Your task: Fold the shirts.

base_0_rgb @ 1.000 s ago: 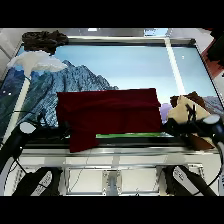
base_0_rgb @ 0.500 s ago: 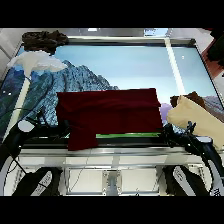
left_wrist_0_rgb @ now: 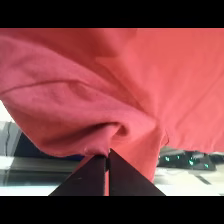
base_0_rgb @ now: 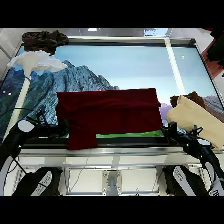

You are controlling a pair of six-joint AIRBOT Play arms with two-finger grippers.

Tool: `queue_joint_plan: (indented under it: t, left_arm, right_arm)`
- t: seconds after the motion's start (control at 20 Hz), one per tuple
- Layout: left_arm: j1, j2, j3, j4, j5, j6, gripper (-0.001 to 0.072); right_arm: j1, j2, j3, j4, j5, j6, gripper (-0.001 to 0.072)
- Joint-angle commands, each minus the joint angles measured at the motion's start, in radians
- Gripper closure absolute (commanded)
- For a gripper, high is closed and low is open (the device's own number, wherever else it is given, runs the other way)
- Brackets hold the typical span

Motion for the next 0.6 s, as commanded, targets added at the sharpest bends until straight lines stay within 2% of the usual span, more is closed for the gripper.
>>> queue_joint_plan:
  t: [0.0, 0.15, 0.2, 0.4, 0.55]
  left_arm:
    - [0.000, 0.001, 0.010, -0.002, 0.032, 0.002, 0.0699]
    - [0.000, 0.003, 0.069, -0.002, -0.008, 0.033, 0.0699]
    - [0.000, 0.009, 0.096, -0.003, -0.017, 0.036, 0.0699]
    - [0.000, 0.072, 0.208, -0.002, -0.039, 0.036, 0.0699]
    - [0.000, 0.113, 0.257, 0.022, -0.043, 0.034, 0.0699]
  right_arm:
    - [-0.001, 0.002, -0.001, 0.099, 0.016, -0.084, 0.0683]
    - [-0.001, 0.023, 0.022, 0.251, 0.181, -0.332, 0.0685]
    - [-0.001, 0.033, 0.048, 0.243, 0.242, -0.356, 0.0686]
    - [-0.001, 0.104, 0.186, 0.132, 0.434, -0.359, 0.0686]
    - [-0.001, 0.180, 0.298, 0.005, 0.459, -0.261, 0.0686]
